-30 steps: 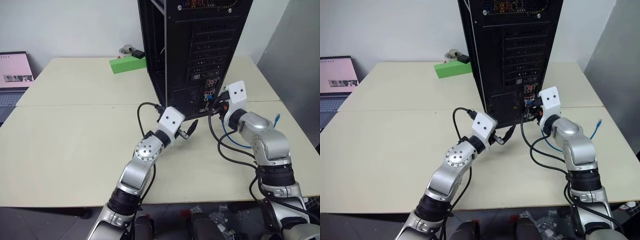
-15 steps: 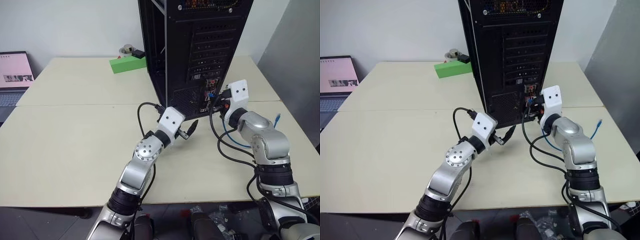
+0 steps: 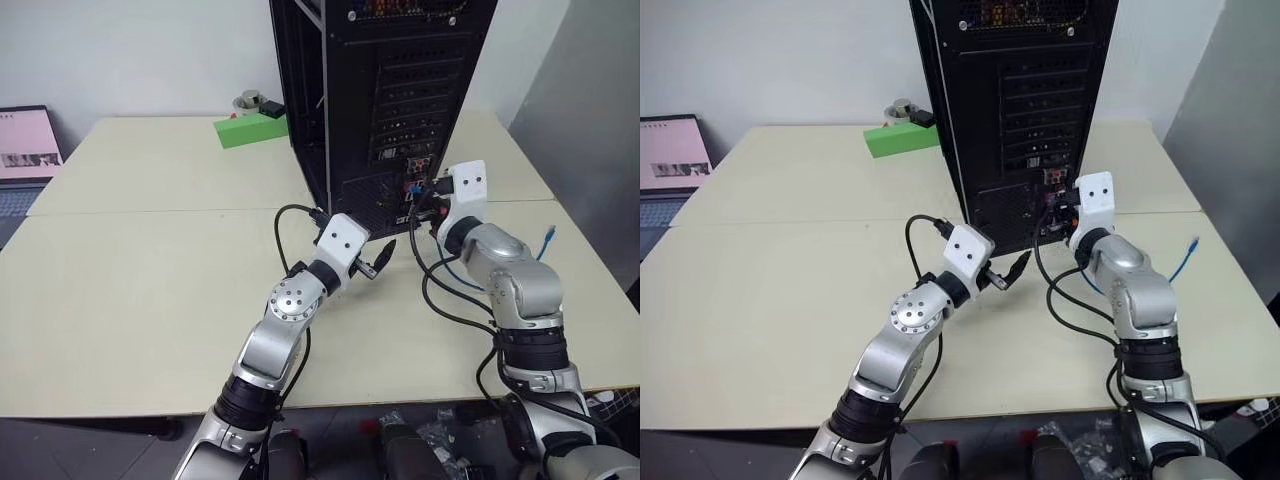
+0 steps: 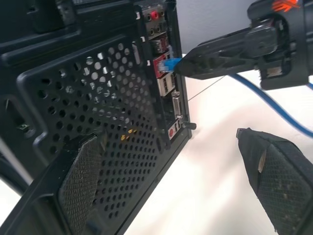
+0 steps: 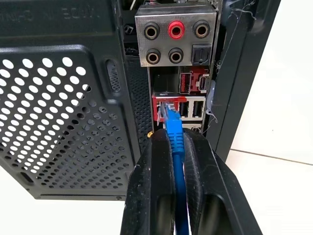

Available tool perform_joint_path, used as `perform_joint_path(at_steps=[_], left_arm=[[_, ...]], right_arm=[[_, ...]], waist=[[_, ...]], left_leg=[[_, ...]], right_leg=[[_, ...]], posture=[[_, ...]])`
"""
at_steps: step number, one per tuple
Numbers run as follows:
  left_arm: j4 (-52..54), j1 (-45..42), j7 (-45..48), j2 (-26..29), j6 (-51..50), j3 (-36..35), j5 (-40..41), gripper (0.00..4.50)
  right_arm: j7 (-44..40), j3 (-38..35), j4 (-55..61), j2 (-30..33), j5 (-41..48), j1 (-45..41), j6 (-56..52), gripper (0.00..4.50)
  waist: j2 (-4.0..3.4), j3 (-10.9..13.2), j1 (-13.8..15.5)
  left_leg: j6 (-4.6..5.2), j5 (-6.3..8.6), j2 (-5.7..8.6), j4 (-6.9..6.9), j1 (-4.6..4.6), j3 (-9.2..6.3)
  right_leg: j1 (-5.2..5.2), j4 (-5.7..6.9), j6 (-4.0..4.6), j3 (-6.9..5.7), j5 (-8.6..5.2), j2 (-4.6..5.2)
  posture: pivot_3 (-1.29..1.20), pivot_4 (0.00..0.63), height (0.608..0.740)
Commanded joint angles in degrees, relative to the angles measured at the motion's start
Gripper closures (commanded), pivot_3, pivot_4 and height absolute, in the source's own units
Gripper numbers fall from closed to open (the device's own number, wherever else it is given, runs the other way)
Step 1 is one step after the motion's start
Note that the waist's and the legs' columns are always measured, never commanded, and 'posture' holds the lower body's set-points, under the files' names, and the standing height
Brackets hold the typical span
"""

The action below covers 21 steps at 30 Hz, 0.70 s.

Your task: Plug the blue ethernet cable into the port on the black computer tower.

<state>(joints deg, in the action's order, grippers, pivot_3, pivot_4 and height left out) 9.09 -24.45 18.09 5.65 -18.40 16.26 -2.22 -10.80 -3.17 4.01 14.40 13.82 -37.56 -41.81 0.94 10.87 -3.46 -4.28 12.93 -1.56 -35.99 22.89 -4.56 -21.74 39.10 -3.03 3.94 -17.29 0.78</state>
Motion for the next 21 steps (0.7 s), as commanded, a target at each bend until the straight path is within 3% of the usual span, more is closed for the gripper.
perform_joint_path(at_steps=[1, 21], left_arm=[[2.07, -0.62, -0.01, -0.33, 0.82, -0.48, 0.09, 0.0], [2.63, -0.22, -0.13, -0.47, 0.92, -0.16, -0.22, 0.0]], right_arm=[[0.76, -0.22, 0.17, -0.55, -0.74, -3.76, 1.54, 4.49], [-1.86, 1.16, -5.17, -1.09, -2.4, -8.55, 3.29, 4.5]], waist=[[0.0, 0.0, -0.06], [-0.01, 0.0, -1.4]], left_leg=[[0.0, 0.0, 0.0, 0.0, 0.0, 0.0], [0.0, 0.0, -0.06, 0.01, -0.02, 0.02]], right_leg=[[0.0, 0.0, 0.0, 0.0, 0.0, 0.0], [-0.05, 0.03, -0.03, 0.1, 0.02, -0.09]], posture=[[0.0, 0.15, 0.74], [0.0, 0.15, 0.74]])
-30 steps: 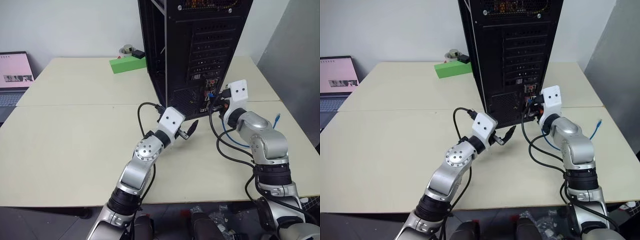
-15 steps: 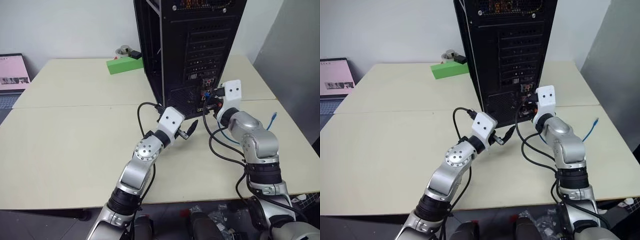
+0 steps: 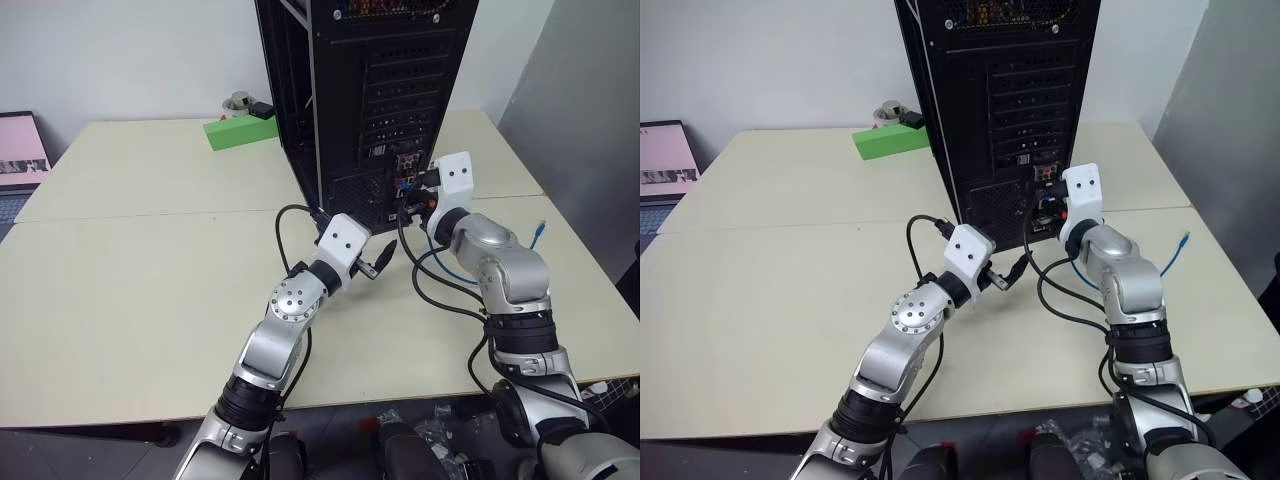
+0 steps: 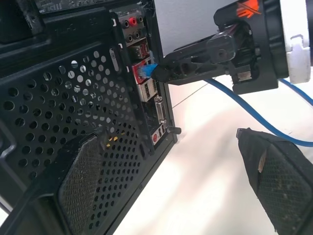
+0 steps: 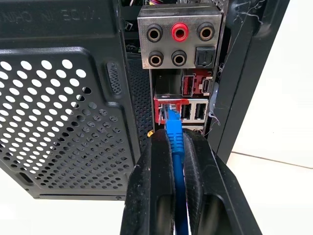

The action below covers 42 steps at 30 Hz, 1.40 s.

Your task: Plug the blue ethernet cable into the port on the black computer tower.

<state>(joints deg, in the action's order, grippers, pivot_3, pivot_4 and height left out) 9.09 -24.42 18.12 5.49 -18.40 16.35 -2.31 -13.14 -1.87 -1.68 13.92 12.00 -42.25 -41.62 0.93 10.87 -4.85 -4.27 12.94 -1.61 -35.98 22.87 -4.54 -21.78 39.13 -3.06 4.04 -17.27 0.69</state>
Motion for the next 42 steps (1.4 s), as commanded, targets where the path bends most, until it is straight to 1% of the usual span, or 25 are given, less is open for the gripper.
perform_joint_path(at_steps=[1, 12, 17, 19, 20, 21, 22, 28, 29, 35, 36, 37, 38, 39, 42], left_arm=[[2.63, -0.25, -0.15, -0.32, 0.92, -0.23, -0.12, 0.0], [2.64, -0.19, -0.12, -0.37, 0.92, -0.18, -0.15, 0.0], [2.66, 0.04, -0.1, -0.22, 0.66, -0.78, 0.25, 0.0], [2.61, -0.05, -0.02, -0.18, 0.58, -0.96, 0.42, 0.0], [2.62, -0.1, 0.03, -0.14, 0.52, -1.02, 0.48, 0.0], [2.72, -0.12, 0.12, -0.04, 0.43, -1.12, 0.58, 0.0], [2.88, -0.1, 0.22, 0.1, 0.25, -1.31, 0.71, 0.0], [5.78, 0.52, 2.69, 2.24, -3.45, -3.29, 3.12, 0.0], [6.91, 0.6, 3.59, 3.32, -4.78, -3.41, 3.29, 0.0], [13.13, 1.43, 8.94, 10.2, -10.75, -6.24, 6.8, 0.0], [14.24, 1.83, 10.52, 12.26, -11.46, -7.29, 7.71, 0.0], [15.12, 2.17, 12.19, 14.04, -12.0, -9.08, 9.5, 0.0], [15.74, 2.31, 13.77, 15.71, -13.16, -11.22, 11.66, 0.0], [16.25, 2.43, 16.25, 17.78, -13.74, -13.33, 14.11, 0.0], [16.73, 2.64, 21.1, 22.24, -14.99, -17.36, 19.08, 0.0]], right_arm=[[0.6, -0.18, 0.31, -0.87, -0.61, -4.06, 3.22, 4.5], [1.43, 2.15, -0.35, -2.84, -3.82, -4.37, 6.43, 4.5], [-0.95, 0.65, -0.05, -2.19, -2.42, -4.11, 6.09, 4.5], [-2.06, 0.48, -0.3, -1.27, -2.44, -3.93, 5.88, 3.8], [-2.8, 0.33, -0.3, -0.82, -2.22, -3.76, 5.57, 3.79], [-3.55, 0.11, -0.1, -0.22, -1.99, -3.51, 5.34, 3.6], [-4.55, -0.14, 0.39, 0.63, -1.65, -3.18, 5.0, 3.27], [-12.2, -1.18, 5.82, 7.74, 2.14, -0.34, 1.12, 2.07], [-13.49, -1.52, 7.01, 9.2, 2.93, 0.21, 0.51, 1.93], [-18.72, -4.52, 11.35, 15.78, 6.8, 3.32, -1.2, 0.6], [-21.58, -5.06, 11.88, 17.73, 7.94, 4.89, -0.37, 0.45], [-24.93, -5.58, 12.58, 19.9, 9.25, 6.83, 0.27, 0.18], [-28.3, -6.49, 13.11, 21.55, 10.53, 8.86, 2.29, 0.03], [-31.22, -7.7, 13.55, 23.26, 11.85, 10.91, 3.42, 0.03], [-34.88, -9.75, 13.48, 26.02, 13.32, 13.53, 6.37, 0.03]], waist=[[0.0, 0.0, -0.03], [-0.01, 0.01, -0.22], [-0.01, 0.01, -0.27], [-0.02, 0.01, -0.27], [-0.02, 0.01, -0.21], [-0.02, 0.01, -0.13], [-0.02, 0.01, 0.16], [-0.02, 0.01, 0.85], [-0.02, 0.01, 1.0], [-0.01, 0.02, 1.6], [-0.01, 0.02, 1.65], [-0.01, 0.02, 1.75], [-0.01, 0.02, 1.83], [0.0, 0.02, 1.94], [0.02, 0.06, 2.01]], left_leg=[[0.0, 0.0, 0.0, 0.0, 0.0, 0.0], [0.0, 0.0, -0.06, 0.01, 0.0, 0.04], [0.0, 0.0, -0.07, 0.01, 0.02, 0.05], [0.0, 0.0, -0.07, 0.02, 0.05, 0.05], [0.0, 0.0, -0.07, 0.02, 0.07, 0.05], [0.0, 0.0, -0.07, 0.03, 0.09, 0.05], [0.0, 0.0, -0.07, 0.04, 0.09, 0.05], [0.0, 0.0, -0.04, 0.07, 0.2, 0.04], [0.0, 0.0, -0.04, 0.08, 0.2, 0.04], [0.0, 0.0, -0.04, 0.07, 0.18, 0.04], [0.0, 0.0, -0.04, 0.07, 0.19, 0.03], [0.0, 0.0, -0.04, 0.07, 0.19, 0.04], [0.0, 0.0, -0.04, 0.08, 0.19, 0.03], [0.0, 0.01, -0.04, 0.08, 0.19, 0.03], [0.0, 0.01, -0.05, 0.08, 0.19, 0.05]], right_leg=[[0.0, 0.0, 0.0, 0.0, 0.0, 0.0], [-0.07, 0.01, 0.02, 0.06, 0.02, -0.07], [-0.12, 0.02, 0.04, 0.09, 0.03, -0.09], [-0.15, 0.02, 0.04, 0.09, 0.03, -0.09], [-0.18, 0.02, 0.04, 0.09, 0.03, -0.09], [-0.2, 0.02, 0.04, 0.09, 0.03, -0.09], [-0.21, 0.02, 0.04, 0.08, 0.03, -0.09], [-0.21, -0.07, 0.05, 0.02, 0.03, -0.03], [-0.21, -0.08, 0.05, 0.01, 0.03, -0.03], [-0.2, -0.06, 0.05, 0.0, 0.03, -0.03], [-0.2, -0.07, 0.05, -0.01, 0.02, -0.03], [-0.2, -0.07, 0.05, -0.01, 0.02, -0.03], [-0.2, -0.09, 0.05, -0.02, 0.02, -0.03], [-0.19, -0.11, 0.05, -0.03, 0.02, -0.03], [-0.18, -0.14, 0.05, -0.03, 0.01, -0.02]], posture=[[0.0, 0.15, 0.74], [0.0, 0.15, 0.74], [0.0, 0.15, 0.74], [0.0, 0.15, 0.74], [0.0, 0.15, 0.74], [0.0, 0.15, 0.74], [0.0, 0.15, 0.74], [0.0, 0.15, 0.74], [0.0, 0.15, 0.74], [0.0, 0.15, 0.74], [0.0, 0.15, 0.74], [0.0, 0.15, 0.74], [0.0, 0.15, 0.74], [0.0, 0.15, 0.74], [0.0, 0.15, 0.74]])
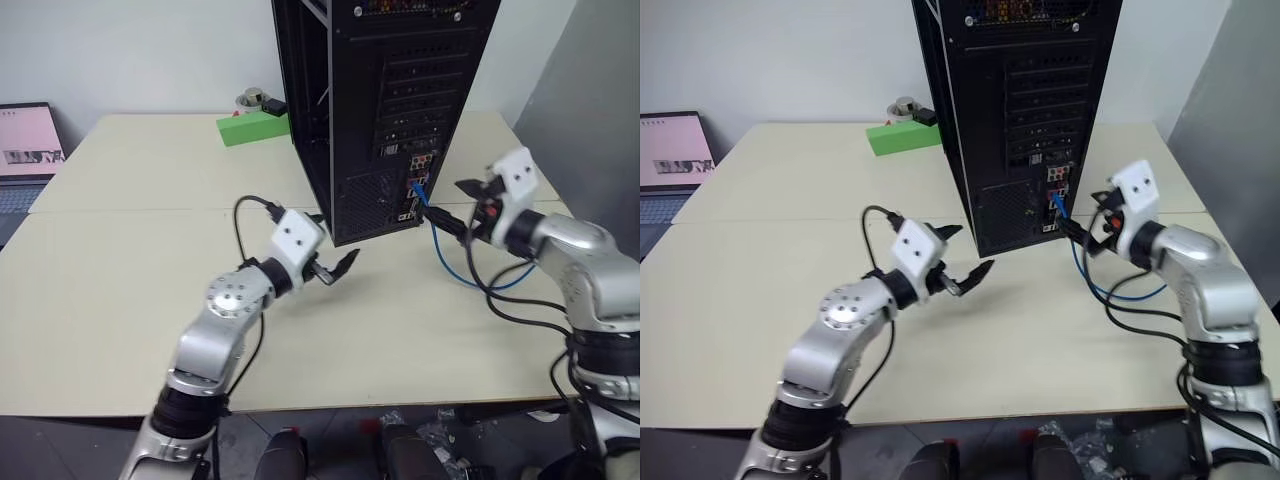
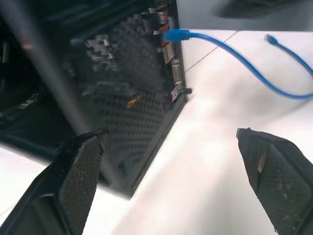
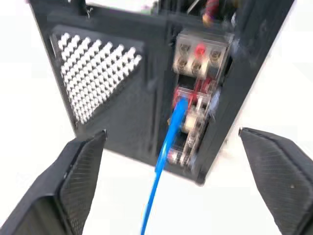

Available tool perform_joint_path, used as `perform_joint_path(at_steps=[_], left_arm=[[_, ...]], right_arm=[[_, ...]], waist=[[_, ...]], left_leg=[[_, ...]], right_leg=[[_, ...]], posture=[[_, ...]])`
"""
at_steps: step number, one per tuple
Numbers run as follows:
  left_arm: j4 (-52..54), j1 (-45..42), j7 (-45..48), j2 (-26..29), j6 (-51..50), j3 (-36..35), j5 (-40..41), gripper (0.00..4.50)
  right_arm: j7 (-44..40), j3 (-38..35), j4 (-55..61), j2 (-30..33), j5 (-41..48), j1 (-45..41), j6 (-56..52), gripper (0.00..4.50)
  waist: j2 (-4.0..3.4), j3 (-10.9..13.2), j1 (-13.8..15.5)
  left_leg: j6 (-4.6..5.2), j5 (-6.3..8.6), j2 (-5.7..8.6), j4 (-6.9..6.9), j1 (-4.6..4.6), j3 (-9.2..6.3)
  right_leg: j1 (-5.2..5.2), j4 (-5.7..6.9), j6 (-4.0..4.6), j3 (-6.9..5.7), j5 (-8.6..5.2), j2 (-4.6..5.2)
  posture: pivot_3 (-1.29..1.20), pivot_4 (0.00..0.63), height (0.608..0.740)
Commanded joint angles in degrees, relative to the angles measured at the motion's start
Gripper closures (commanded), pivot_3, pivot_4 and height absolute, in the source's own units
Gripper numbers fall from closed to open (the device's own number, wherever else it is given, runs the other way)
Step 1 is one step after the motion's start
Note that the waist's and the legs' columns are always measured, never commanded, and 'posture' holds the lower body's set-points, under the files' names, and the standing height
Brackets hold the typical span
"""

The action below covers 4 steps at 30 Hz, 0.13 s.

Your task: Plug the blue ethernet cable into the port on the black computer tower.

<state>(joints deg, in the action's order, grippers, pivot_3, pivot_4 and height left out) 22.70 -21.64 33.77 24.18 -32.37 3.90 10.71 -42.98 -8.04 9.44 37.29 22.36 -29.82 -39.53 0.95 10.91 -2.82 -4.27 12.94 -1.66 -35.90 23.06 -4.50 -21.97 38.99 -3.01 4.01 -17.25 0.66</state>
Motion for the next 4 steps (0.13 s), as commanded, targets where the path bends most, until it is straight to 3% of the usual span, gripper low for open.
perform_joint_path(at_steps=[1, 4], left_arm=[[3.03, -0.19, 6.47, 4.72, -1.68, -6.25, 7.68, 0.0], [2.72, 0.17, 10.1, 8.15, -3.29, -9.09, 12.15, 0.0]], right_arm=[[-5.51, -4.23, 1.87, 3.13, 3.44, 1.1, 4.92, 0.03], [-6.8, -4.92, 0.85, 3.95, 4.2, 0.96, 6.71, 0.03]], waist=[[-0.01, 0.02, -0.16], [-0.01, 0.03, -0.36]], left_leg=[[0.0, 0.0, 0.0, 0.0, 0.0, 0.01], [0.0, 0.0, -0.01, -0.02, -0.04, 0.04]], right_leg=[[0.0, 0.01, 0.0, 0.0, 0.0, 0.0], [0.0, 0.02, -0.01, 0.03, 0.0, 0.0]], posture=[[0.0, 0.15, 0.74], [0.0, 0.15, 0.74]])
